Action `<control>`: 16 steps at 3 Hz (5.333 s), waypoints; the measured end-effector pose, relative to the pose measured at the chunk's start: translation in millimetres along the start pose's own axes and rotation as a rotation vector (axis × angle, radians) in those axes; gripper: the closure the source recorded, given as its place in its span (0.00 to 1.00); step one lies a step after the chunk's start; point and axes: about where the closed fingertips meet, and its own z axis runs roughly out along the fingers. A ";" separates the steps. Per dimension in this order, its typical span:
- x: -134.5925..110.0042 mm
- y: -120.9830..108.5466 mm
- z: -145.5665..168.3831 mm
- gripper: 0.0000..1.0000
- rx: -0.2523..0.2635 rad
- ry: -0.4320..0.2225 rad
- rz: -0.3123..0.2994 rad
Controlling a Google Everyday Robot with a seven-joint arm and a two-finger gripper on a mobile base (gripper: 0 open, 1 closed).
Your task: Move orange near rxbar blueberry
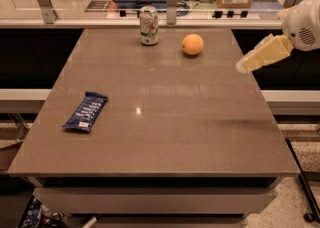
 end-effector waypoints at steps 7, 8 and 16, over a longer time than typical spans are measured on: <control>-62.1 -43.2 205.0 0.00 -0.141 -0.316 0.183; -56.6 -42.9 229.1 0.00 -0.171 -0.321 0.195; -43.5 -25.4 270.4 1.00 -0.241 -0.317 0.218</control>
Offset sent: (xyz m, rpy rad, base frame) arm 0.1190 0.0613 -0.0245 0.3017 -0.0857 0.1044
